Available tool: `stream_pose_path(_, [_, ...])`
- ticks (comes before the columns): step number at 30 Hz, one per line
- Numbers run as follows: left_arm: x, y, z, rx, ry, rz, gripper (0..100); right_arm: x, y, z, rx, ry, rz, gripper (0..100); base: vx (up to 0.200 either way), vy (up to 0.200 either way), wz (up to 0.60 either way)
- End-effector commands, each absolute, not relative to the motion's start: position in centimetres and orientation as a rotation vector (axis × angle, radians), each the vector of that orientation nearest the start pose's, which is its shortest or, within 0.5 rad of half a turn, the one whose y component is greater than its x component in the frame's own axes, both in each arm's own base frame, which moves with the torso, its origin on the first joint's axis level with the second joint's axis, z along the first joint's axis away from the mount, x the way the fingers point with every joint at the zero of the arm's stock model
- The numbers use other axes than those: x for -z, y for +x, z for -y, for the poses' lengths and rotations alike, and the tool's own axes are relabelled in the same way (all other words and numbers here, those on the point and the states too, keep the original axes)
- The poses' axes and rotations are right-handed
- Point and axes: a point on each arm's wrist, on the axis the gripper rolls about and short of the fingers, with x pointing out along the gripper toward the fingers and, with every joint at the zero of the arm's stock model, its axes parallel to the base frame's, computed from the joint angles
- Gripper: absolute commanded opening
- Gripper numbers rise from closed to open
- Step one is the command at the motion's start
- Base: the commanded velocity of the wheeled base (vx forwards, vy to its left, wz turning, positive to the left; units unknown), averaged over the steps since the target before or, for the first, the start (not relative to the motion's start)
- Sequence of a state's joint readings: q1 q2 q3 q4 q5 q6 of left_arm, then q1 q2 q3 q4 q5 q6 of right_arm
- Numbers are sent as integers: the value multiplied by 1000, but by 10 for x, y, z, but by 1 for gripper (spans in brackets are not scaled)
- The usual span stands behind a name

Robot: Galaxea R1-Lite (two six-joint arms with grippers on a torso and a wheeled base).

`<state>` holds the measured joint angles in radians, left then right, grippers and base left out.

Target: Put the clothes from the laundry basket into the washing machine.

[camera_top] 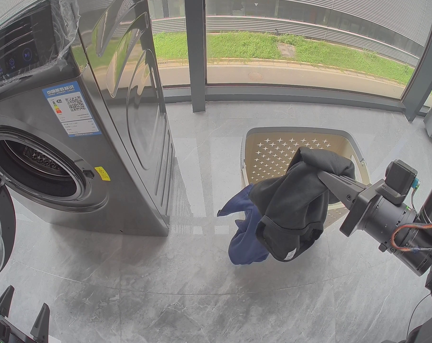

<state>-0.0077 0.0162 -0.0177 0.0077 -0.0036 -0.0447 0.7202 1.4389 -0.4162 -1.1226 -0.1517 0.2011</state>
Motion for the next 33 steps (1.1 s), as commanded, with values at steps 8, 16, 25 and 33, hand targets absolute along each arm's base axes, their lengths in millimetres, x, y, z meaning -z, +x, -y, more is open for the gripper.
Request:
stream_pose_path(8, [-75,-23,0,12,-44,-11,100,-200,165,-141,-589,235,42,0,0,0,0])
stream_pose_path(16, [-76,-23,0,12,-46,-9,100,-200,167,-143,-594,235,43,0,0,0,0])
stream_pose_path(25, [-76,-23,0,12,-46,-9,100,-201,164,-141,-589,233,49,0,0,0,0])
stream_pose_path(33, [-76,-23,0,10,-52,-9,100,-200,167,-143,-592,231,45,0,0,175,0])
